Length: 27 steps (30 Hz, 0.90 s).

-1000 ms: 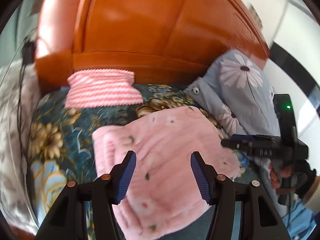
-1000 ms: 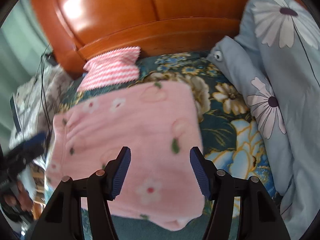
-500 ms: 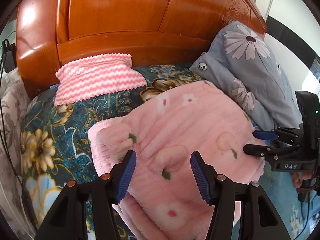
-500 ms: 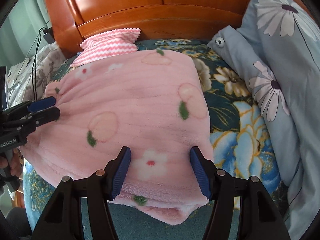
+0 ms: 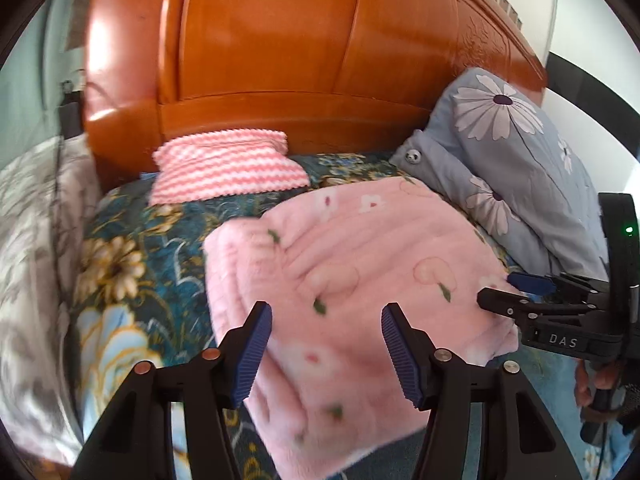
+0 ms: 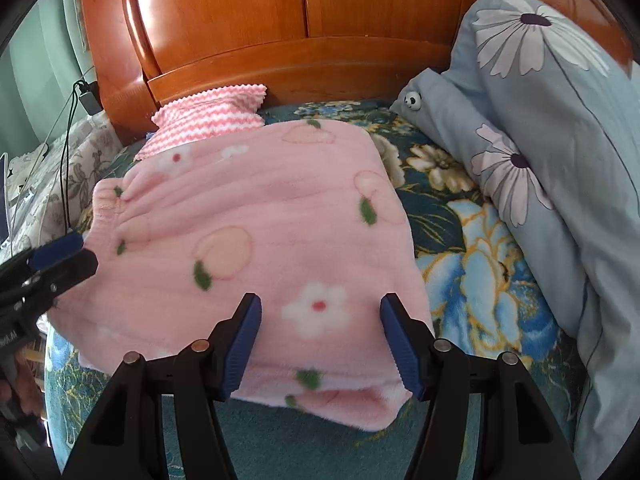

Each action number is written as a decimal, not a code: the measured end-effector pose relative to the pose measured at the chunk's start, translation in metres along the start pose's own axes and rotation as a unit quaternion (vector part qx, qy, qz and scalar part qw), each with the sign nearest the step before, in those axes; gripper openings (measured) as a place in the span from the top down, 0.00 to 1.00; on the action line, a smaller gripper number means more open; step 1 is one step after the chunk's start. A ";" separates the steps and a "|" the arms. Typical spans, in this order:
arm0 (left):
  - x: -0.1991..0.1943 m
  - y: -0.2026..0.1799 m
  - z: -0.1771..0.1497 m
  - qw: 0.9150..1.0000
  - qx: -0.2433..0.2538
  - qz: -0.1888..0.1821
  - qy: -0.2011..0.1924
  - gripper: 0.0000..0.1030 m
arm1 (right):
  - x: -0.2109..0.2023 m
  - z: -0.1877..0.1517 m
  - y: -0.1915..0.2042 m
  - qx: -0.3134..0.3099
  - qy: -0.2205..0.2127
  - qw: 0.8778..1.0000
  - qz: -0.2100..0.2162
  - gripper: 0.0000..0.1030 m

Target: Fold clothes

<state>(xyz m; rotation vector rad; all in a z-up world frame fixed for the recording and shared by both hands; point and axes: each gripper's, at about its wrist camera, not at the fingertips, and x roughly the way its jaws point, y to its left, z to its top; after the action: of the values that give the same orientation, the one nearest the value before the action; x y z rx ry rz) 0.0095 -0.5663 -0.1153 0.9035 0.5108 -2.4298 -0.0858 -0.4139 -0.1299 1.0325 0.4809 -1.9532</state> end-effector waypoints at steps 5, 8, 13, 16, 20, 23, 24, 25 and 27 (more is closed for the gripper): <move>-0.011 -0.009 -0.034 1.000 -0.005 0.011 -0.004 0.17 | -0.010 -0.031 0.006 0.028 -0.010 1.000 -0.001 0.39; -0.013 -0.012 -0.047 1.000 -0.008 0.016 0.003 0.09 | -0.015 -0.049 0.008 0.048 -0.013 0.999 0.001 0.39; -0.014 -0.012 -0.069 0.999 -0.032 0.029 0.017 0.00 | -0.014 -0.072 0.012 0.059 -0.006 0.998 -0.014 0.38; -0.010 -0.016 -0.079 0.998 -0.030 0.037 0.029 0.00 | -0.012 -0.082 0.014 0.067 -0.007 0.998 -0.013 0.32; -0.003 -0.022 -0.086 0.998 -0.014 0.037 0.041 0.00 | -0.007 -0.093 0.014 0.080 -0.009 0.997 -0.018 0.26; 0.004 -0.017 -0.090 0.997 -0.026 0.043 0.052 0.00 | -0.003 -0.098 0.014 0.085 -0.009 0.996 -0.026 0.24; 0.006 -0.015 -0.092 0.997 -0.034 0.045 0.055 0.00 | -0.002 -0.100 0.014 0.087 -0.008 0.996 -0.026 0.24; 0.008 -0.013 -0.094 0.996 -0.040 0.048 0.058 0.00 | -0.001 -0.101 0.015 0.087 -0.006 0.996 -0.030 0.24; 0.011 -0.009 -0.097 0.995 -0.045 0.057 0.065 0.00 | 0.002 -0.103 0.016 0.086 -0.004 0.996 -0.032 0.24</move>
<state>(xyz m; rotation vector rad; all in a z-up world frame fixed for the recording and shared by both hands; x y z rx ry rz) 0.0448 -0.5143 -0.1901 1.0278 0.5943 -2.2381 -0.0239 -0.3563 -0.1914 1.1277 0.3497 -2.0824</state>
